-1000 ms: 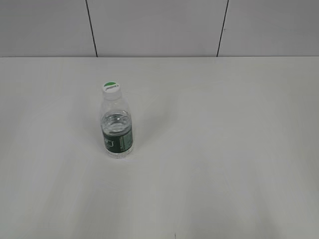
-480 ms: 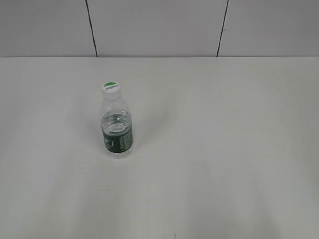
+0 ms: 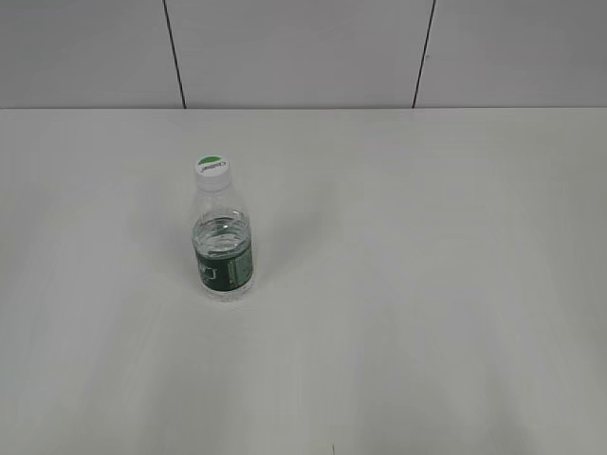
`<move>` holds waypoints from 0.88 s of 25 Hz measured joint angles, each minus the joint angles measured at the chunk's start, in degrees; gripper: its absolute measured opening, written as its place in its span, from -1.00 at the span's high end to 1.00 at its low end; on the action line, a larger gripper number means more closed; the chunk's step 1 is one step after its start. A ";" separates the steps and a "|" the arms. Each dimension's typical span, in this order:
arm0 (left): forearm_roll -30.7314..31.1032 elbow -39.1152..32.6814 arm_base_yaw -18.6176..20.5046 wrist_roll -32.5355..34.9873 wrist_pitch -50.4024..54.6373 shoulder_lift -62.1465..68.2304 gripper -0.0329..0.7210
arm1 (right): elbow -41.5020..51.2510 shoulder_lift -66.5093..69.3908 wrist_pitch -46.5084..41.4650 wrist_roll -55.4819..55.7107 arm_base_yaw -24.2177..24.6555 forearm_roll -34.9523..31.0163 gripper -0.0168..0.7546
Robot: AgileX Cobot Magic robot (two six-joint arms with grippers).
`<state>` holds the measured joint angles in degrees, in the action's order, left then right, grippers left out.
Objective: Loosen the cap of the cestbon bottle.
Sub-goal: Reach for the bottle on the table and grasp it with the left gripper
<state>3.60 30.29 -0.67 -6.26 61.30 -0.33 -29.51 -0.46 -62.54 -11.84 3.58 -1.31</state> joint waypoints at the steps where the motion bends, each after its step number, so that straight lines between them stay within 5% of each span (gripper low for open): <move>1: 0.00 0.00 0.00 0.00 0.00 0.00 -0.25 | 0.00 0.00 0.00 0.00 0.00 0.00 -0.23; 6: 0.05 0.00 0.00 0.64 0.00 0.00 -0.25 | 0.00 0.00 0.00 0.00 0.00 0.00 -0.23; 12: -2.67 0.00 0.00 10.28 -0.06 0.00 -0.25 | 0.00 0.00 0.00 0.00 0.00 0.00 -0.23; 22: -3.19 2.52 0.00 11.14 -4.93 1.58 -0.25 | 0.00 0.00 0.00 0.00 0.00 0.00 -0.23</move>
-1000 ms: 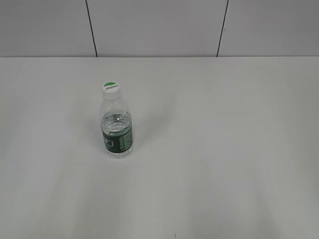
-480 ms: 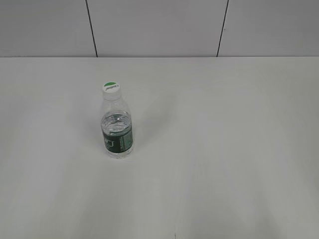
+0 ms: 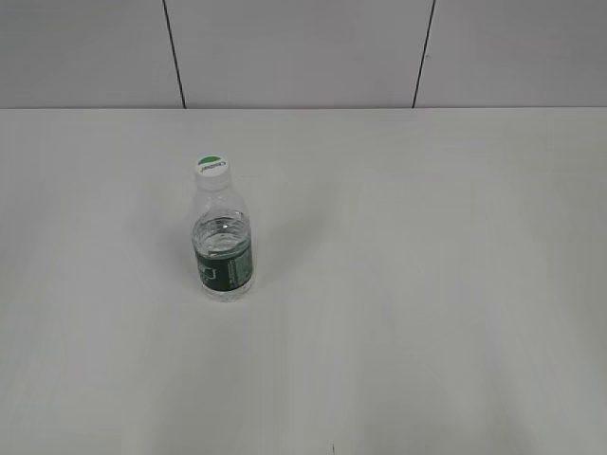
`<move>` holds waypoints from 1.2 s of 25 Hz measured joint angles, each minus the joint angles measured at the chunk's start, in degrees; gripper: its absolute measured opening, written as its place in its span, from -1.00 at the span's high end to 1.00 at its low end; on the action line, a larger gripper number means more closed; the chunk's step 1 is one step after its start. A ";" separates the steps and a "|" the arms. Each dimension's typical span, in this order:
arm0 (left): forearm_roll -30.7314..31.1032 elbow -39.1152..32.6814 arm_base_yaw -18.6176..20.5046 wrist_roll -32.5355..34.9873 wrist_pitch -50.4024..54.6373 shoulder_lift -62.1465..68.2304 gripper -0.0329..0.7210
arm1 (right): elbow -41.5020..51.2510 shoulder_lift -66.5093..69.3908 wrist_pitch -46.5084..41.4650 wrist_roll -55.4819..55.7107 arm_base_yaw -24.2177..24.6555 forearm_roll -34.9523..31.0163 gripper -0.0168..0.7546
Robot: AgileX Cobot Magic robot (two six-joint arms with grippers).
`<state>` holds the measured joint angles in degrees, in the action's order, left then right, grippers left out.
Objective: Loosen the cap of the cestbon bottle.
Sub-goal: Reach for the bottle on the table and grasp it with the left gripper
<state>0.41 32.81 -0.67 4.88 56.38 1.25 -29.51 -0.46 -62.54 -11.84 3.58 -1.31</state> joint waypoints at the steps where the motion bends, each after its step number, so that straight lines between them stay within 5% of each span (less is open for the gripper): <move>1: 0.00 0.93 0.00 0.00 -1.60 1.09 -0.25 | 0.00 0.00 0.00 0.00 0.00 0.00 -0.23; 30: -1.72 2.29 0.00 0.96 -76.13 75.46 -0.25 | 0.00 0.00 0.00 0.00 0.00 0.00 -0.23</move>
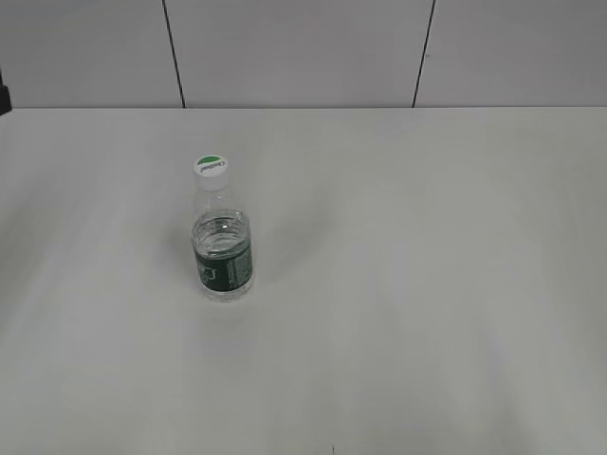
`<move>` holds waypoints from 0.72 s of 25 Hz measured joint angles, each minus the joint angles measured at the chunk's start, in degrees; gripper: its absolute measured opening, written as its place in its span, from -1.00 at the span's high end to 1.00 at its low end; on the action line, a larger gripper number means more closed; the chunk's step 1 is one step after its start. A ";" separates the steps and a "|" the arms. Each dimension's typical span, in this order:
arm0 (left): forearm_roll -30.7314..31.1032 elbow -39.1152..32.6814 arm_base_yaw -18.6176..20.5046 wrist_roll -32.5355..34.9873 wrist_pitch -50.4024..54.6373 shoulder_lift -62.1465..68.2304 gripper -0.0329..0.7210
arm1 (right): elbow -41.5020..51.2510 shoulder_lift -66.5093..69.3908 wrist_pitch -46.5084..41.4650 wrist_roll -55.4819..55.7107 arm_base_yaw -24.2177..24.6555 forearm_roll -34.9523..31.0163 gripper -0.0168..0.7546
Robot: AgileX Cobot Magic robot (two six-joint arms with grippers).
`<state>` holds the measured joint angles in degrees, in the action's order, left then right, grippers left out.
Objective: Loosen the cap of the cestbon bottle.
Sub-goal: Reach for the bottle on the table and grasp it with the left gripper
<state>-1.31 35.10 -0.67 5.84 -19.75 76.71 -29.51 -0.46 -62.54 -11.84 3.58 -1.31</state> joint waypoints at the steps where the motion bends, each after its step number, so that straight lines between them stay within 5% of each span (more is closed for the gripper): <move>1: 0.37 0.00 0.00 -0.72 -2.00 1.89 -0.25 | 0.00 0.00 0.00 0.00 0.00 0.00 -0.23; 6: 12.69 0.03 0.33 -11.22 -12.41 12.15 -0.25 | 0.00 0.00 0.00 0.00 0.00 0.00 -0.23; 12: 34.65 1.95 2.38 -25.09 -21.19 20.53 -0.25 | 0.00 0.00 0.00 0.00 0.00 0.00 -0.23; 18: 60.97 6.47 8.60 -42.23 -35.72 26.42 -0.25 | 0.00 0.00 0.00 0.00 0.00 0.00 -0.23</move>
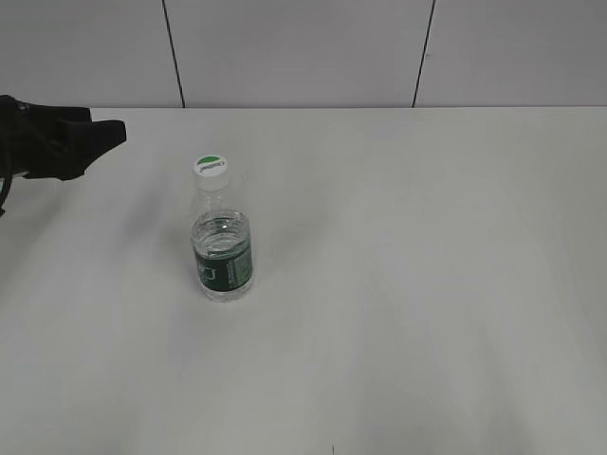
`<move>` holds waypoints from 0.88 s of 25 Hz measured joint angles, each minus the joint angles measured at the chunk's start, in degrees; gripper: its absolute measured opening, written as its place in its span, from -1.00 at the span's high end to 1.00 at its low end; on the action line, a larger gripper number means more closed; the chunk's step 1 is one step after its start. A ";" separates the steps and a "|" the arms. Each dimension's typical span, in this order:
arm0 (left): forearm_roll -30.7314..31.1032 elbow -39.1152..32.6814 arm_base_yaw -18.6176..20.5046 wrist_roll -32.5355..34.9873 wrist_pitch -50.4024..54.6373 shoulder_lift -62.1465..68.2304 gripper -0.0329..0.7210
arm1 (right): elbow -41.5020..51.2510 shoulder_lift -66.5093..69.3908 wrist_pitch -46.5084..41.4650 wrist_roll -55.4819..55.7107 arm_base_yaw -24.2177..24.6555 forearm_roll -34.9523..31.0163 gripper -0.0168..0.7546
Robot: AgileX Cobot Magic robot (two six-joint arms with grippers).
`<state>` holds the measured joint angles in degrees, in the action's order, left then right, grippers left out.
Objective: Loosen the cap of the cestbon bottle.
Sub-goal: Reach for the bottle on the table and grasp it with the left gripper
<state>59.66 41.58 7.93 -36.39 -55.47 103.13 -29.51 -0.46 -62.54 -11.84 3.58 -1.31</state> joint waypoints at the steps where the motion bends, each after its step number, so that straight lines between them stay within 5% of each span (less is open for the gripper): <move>1: 3.54 0.78 0.81 -1.19 -2.38 0.91 -0.25 | 0.00 0.00 0.00 0.00 0.00 0.00 -0.23; 9: 18.09 2.61 3.55 -3.61 -8.08 3.41 -0.25 | 0.00 0.00 0.00 0.00 0.00 0.00 -0.23; 22: 31.01 3.20 3.55 -1.47 -13.50 11.19 -0.25 | 0.00 0.00 0.00 0.00 0.00 0.00 -0.23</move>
<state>90.67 44.78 11.48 -37.87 -68.97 114.32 -29.51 -0.46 -62.54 -11.84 3.58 -1.31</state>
